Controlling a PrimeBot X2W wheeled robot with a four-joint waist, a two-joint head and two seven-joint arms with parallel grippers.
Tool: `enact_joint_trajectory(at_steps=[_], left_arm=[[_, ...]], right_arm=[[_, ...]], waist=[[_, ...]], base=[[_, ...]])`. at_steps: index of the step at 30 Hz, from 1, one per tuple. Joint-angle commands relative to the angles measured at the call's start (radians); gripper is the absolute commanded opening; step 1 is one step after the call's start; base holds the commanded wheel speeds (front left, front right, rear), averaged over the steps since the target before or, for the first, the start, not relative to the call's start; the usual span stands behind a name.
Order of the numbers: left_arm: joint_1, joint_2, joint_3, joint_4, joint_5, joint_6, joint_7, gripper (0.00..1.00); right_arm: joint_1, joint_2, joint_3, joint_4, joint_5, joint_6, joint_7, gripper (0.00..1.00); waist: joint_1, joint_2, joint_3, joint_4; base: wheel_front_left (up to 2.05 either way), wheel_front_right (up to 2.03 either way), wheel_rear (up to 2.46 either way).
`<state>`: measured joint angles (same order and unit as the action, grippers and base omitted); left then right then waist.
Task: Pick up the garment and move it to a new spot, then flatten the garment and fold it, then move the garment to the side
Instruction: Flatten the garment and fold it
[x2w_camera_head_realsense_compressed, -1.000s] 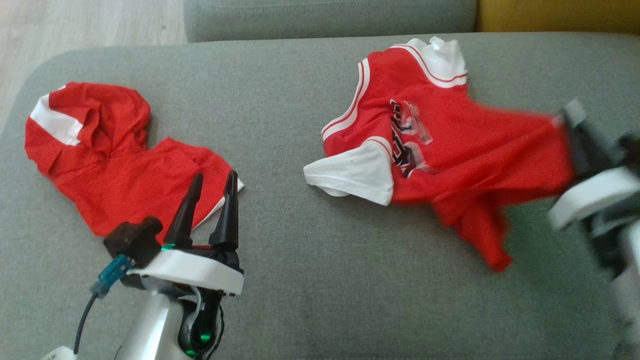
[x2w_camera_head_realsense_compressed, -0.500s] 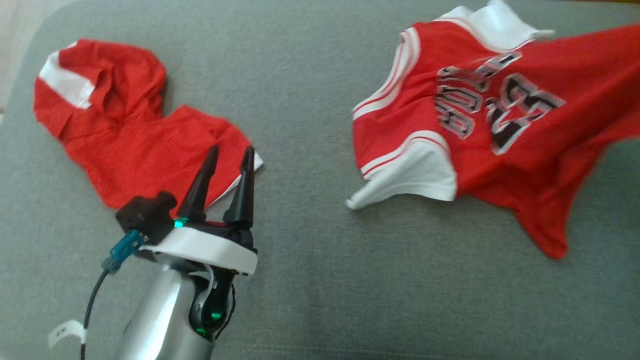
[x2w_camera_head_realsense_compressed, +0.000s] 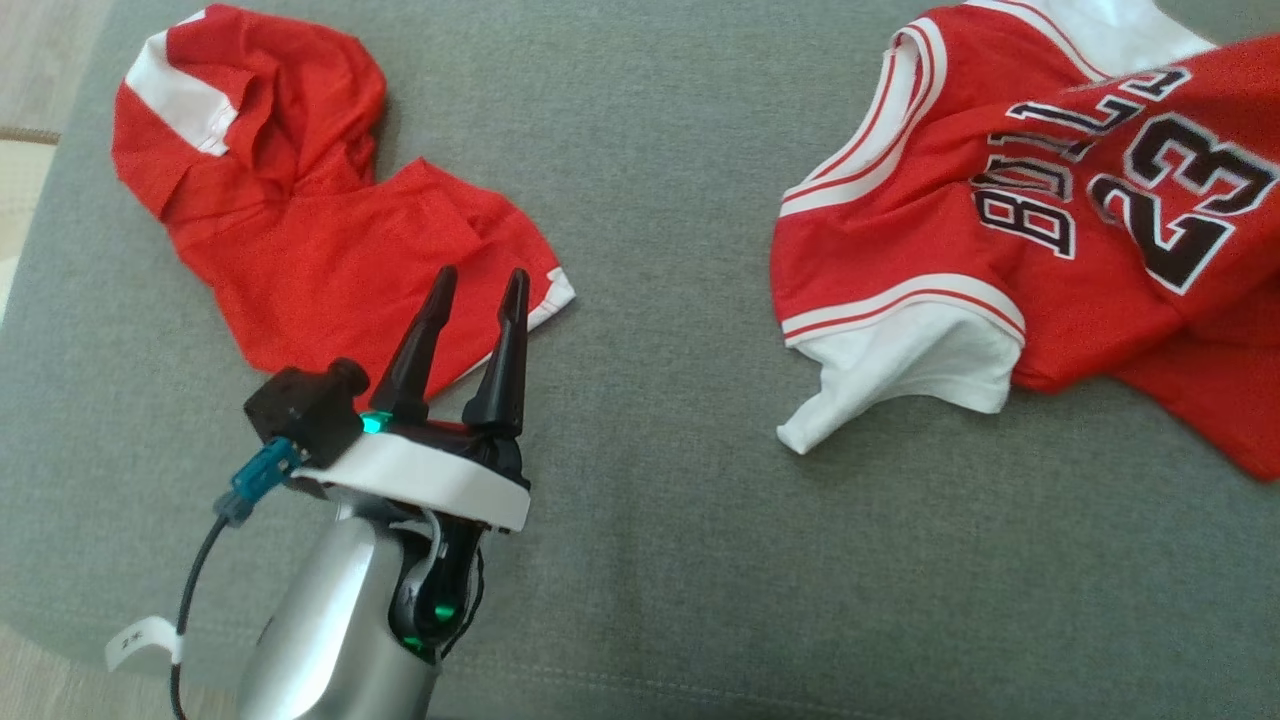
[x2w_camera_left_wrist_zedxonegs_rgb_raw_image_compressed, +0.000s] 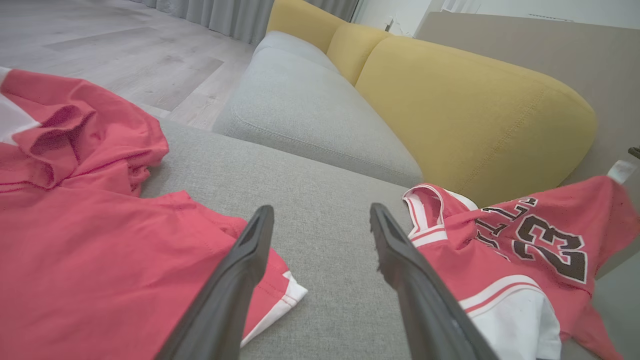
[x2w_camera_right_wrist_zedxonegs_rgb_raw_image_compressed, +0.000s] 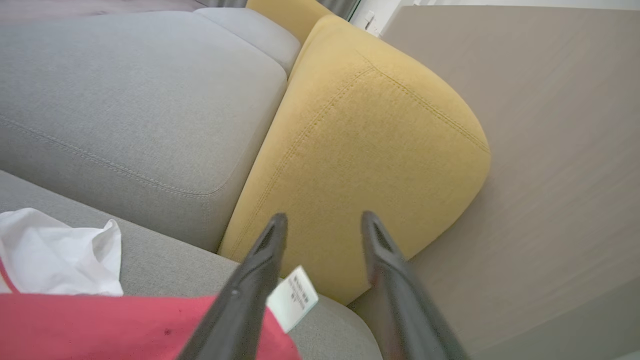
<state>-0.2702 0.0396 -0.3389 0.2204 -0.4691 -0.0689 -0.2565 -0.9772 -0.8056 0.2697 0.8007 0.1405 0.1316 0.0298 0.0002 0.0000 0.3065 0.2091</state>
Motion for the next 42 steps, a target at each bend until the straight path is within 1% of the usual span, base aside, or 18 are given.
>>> enact_joint_trajectory(at_steps=[1,7,8,9,14,15,16,21,23,28,32,34,36,39,42], left_arm=[[-0.03,0.011,0.033,-0.035,-0.005,0.007,-0.005,1.0],[-0.027,0.011,0.046,-0.032,-0.001,0.007,-0.005,1.0],[-0.025,0.011,0.048,-0.031,0.0,0.006,-0.005,1.0],[-0.025,0.011,0.048,-0.031,0.0,0.006,-0.005,1.0],[-0.011,0.011,0.065,-0.028,0.005,0.004,-0.005,1.0],[-0.006,0.011,0.067,-0.027,0.005,0.003,-0.005,1.0],[0.003,0.011,0.071,-0.025,0.007,0.002,-0.005,1.0],[0.038,0.011,0.075,-0.019,0.007,0.001,-0.005,1.0],[0.052,0.011,0.073,-0.018,0.008,0.001,-0.005,1.0],[0.069,0.011,0.05,-0.008,0.014,-0.001,-0.005,1.0],[0.064,0.011,0.033,0.003,0.023,-0.01,-0.005,1.0],[0.055,0.011,-0.006,0.011,0.016,-0.031,-0.005,1.0],[0.049,0.011,-0.079,0.03,-0.02,-0.052,-0.005,1.0],[0.022,0.016,-0.206,0.091,-0.042,-0.06,-0.002,1.0],[-0.014,0.037,-0.319,0.125,-0.099,-0.061,0.005,1.0]], right_arm=[[-0.021,-0.004,-0.02,0.004,-0.026,-0.001,-0.033,1.0],[-0.004,0.108,-0.041,0.058,-0.031,-0.001,-0.139,1.0],[0.003,0.127,-0.049,0.06,-0.027,-0.001,-0.162,1.0],[0.003,0.127,-0.049,0.06,-0.027,-0.001,-0.162,1.0],[0.081,0.234,-0.05,0.031,-0.007,-0.001,-0.243,1.0],[0.106,0.254,-0.046,0.015,-0.001,-0.001,-0.253,1.0],[0.159,0.294,-0.057,-0.024,0.02,-0.001,-0.268,1.0],[0.353,0.4,-0.093,-0.156,0.07,-0.001,-0.284,1.0],[0.446,0.447,-0.123,-0.218,0.085,-0.001,-0.286,1.0],[0.651,0.55,-0.206,-0.363,0.059,-0.001,-0.288,1.0],[0.718,0.601,-0.254,-0.455,0.016,-0.001,-0.279,1.0],[0.73,0.618,-0.277,-0.497,0.003,-0.001,-0.268,1.0],[0.739,0.629,-0.295,-0.532,-0.009,-0.001,-0.257,1.0],[0.753,0.64,-0.314,-0.564,-0.021,-0.001,-0.242,1.0],[0.766,0.656,-0.33,-0.582,-0.03,-0.001,-0.234,1.0]], waist=[[-0.0002,0.0,-0.005,-0.009],[-0.0002,0.0,-0.038,-0.058],[-0.0002,0.0,-0.048,-0.069],[-0.0002,0.0,-0.048,-0.069],[-0.0002,0.0,-0.108,-0.129],[-0.0002,0.0,-0.121,-0.141],[-0.0002,0.0,-0.148,-0.163],[-0.0002,0.0,-0.21,-0.21],[-0.0002,0.0,-0.225,-0.225],[-0.0002,0.0,-0.218,-0.252],[-0.0002,0.0,-0.202,-0.271],[-0.0002,0.0,-0.195,-0.278],[-0.0002,0.0,-0.188,-0.284],[-0.0002,0.0,-0.179,-0.293],[-0.0002,0.0,-0.17,-0.303]], base=[[0.0,0.0,0.0],[0.0,0.0,0.0],[0.0,0.0,0.0],[0.0,0.0,0.0],[0.0,0.0,0.0],[0.0,0.0,0.0],[0.0,0.0,0.0],[0.0,0.0,0.0],[0.0,0.0,0.0],[0.0,0.0,0.0],[0.0,0.0,0.0],[0.0,0.0,0.0],[0.0,0.0,0.0],[0.0,0.0,0.0],[0.0,0.0,0.0]])
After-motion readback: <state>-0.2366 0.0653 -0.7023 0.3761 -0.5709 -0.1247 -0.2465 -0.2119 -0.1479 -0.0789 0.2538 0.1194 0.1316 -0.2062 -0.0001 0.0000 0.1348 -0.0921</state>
